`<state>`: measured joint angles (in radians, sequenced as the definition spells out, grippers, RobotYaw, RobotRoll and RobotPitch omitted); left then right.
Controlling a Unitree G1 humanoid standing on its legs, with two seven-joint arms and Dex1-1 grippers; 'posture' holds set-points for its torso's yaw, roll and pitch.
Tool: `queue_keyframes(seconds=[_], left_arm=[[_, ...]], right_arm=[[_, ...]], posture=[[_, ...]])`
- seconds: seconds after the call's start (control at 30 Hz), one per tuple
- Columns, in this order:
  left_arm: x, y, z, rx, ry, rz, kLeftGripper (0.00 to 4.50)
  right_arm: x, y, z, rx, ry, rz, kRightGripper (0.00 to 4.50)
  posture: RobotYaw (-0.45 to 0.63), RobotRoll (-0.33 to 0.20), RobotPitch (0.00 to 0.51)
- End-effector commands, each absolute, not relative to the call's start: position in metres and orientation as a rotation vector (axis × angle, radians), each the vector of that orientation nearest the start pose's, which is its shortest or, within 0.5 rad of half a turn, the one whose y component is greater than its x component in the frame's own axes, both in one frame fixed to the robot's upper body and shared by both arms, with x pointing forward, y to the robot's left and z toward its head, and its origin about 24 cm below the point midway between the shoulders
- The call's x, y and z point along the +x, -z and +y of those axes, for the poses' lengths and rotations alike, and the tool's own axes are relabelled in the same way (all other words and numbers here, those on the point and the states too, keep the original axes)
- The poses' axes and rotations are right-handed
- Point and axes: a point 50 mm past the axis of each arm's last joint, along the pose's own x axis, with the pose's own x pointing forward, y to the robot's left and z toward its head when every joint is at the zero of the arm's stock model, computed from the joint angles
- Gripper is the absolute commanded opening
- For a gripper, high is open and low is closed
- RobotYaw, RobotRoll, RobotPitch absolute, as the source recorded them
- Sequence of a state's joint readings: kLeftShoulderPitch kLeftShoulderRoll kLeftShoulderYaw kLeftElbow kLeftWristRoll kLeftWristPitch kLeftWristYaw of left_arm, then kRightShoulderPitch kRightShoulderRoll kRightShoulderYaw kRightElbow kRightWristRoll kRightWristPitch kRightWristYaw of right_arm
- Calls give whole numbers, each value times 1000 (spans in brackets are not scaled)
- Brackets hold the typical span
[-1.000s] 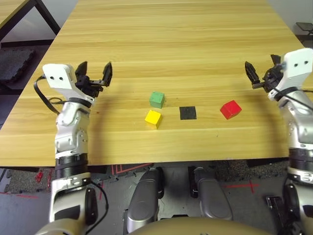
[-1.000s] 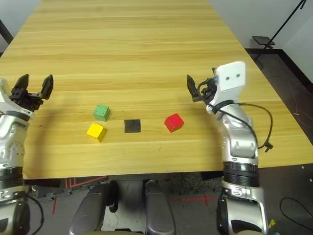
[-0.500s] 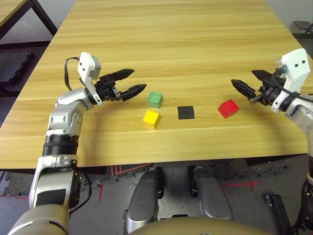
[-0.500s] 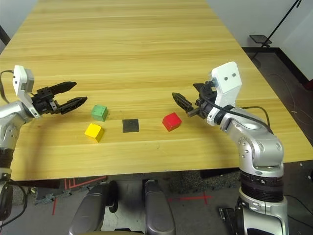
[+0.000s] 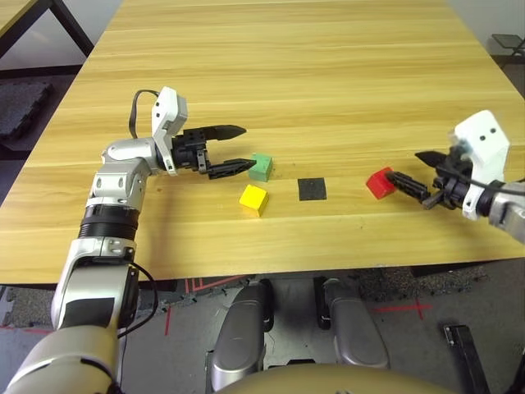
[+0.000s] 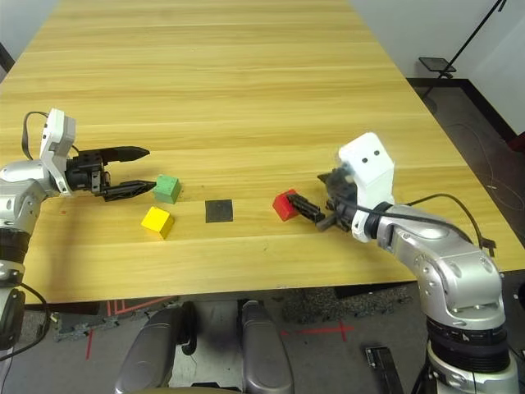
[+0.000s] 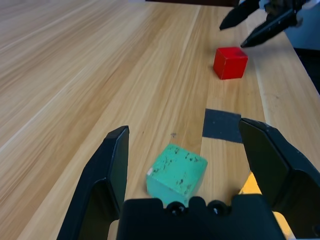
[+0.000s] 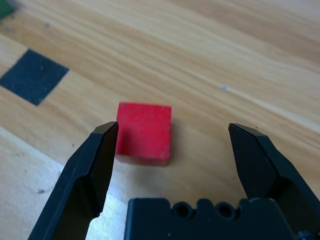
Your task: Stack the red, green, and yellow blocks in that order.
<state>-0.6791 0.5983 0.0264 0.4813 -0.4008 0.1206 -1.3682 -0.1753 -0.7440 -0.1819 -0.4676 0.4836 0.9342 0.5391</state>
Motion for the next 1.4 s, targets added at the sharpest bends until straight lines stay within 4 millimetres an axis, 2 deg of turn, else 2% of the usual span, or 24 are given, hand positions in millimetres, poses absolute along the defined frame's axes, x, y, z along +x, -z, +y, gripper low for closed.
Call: queue_keyframes(seconds=[0.03,0.37,0.5,0.67,0.83,1.0,1.23,1.4], left_arm=[[326,-164,213,204,1236,-32,4453],[322,-174,208,203,1253,-79,4453],[321,-173,207,195,1247,-80,4453],[320,-168,204,185,1247,-75,4453],[323,-167,202,181,1242,-77,4453],[325,-168,200,180,1243,-83,4453],[327,-169,200,182,1245,-88,4453],[329,-169,199,183,1245,-89,4453]], right_arm=[[248,-146,-228,-290,-525,370,4446],[254,-129,-223,-290,-540,381,4446],[252,-134,-212,-258,-577,357,4446],[253,-149,-199,-219,-617,301,4446],[252,-161,-194,-214,-628,276,4446],[249,-158,-201,-224,-605,299,4446],[240,-161,-200,-223,-570,296,4446],[231,-152,-198,-211,-542,313,4446]], posture=[[103,-105,231],[129,-105,234],[133,-104,233],[131,-105,223],[117,-104,212],[110,-104,207],[101,-106,205],[94,-108,202]])
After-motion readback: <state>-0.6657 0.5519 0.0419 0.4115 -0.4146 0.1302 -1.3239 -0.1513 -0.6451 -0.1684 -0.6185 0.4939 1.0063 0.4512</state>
